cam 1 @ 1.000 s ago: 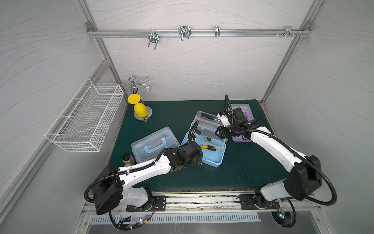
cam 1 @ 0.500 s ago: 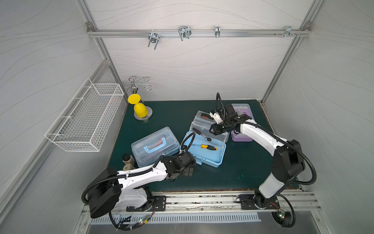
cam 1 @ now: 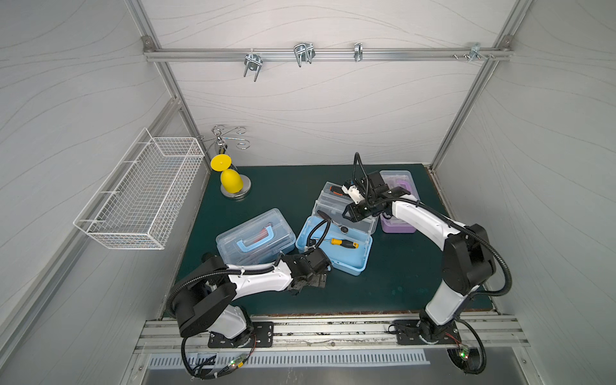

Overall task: Close toolboxes
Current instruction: Close the toolbox lid.

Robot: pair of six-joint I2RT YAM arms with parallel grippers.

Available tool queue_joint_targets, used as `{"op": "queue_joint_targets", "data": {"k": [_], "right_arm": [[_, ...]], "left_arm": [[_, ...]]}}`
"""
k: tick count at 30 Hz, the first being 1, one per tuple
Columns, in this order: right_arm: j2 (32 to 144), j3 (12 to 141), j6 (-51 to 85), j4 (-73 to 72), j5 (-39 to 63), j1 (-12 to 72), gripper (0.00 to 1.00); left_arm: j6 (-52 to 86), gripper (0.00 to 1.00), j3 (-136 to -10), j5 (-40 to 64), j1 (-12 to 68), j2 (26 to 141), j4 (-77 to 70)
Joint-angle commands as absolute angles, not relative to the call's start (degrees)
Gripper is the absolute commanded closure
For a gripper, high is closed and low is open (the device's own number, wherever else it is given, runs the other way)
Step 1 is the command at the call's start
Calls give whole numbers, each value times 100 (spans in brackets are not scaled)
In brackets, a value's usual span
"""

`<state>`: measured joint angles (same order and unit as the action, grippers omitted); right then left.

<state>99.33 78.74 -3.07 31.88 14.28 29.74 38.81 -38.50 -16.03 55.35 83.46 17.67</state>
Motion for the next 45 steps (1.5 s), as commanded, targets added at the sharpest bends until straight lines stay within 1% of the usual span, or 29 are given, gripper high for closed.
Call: {"op": "queue_joint_targets", "data": {"k": [1, 6, 9, 26, 33, 36, 38, 42, 45], "right_arm": [[10125, 7871, -434, 3689, 2080, 3217, 60], [10256, 7736, -366, 3709, 2291, 3379, 65], [10343, 7706, -339, 3718, 2298, 3520, 66], [10318, 7651, 75, 3744, 2297, 4189, 65], [10176, 7477, 188, 3713, 2124, 4434, 65], [10071, 7427, 249, 3722, 1953, 4561, 66], [10022, 7405, 277, 3739, 1710, 4665, 69], [9973, 7424, 252, 3835, 968, 4899, 74], [9935, 7425, 255, 3857, 526, 5038, 75]], "left_arm": [[3977, 1, -4143, -1669, 5462, 8426, 1490], [3988, 1, -4125, -1670, 5336, 8404, 1501], [4003, 1, -4038, -1635, 5233, 8335, 1505], [4025, 1, -3674, -1714, 4984, 7850, 1602], [4008, 1, -3691, -1624, 4962, 7903, 1499], [3990, 1, -3748, -1571, 4958, 8001, 1468], [3981, 1, -3779, -1544, 4959, 8050, 1444], [3955, 1, -3814, -1520, 4962, 8073, 1414], [3946, 1, -3832, -1521, 4960, 8073, 1406]]}}
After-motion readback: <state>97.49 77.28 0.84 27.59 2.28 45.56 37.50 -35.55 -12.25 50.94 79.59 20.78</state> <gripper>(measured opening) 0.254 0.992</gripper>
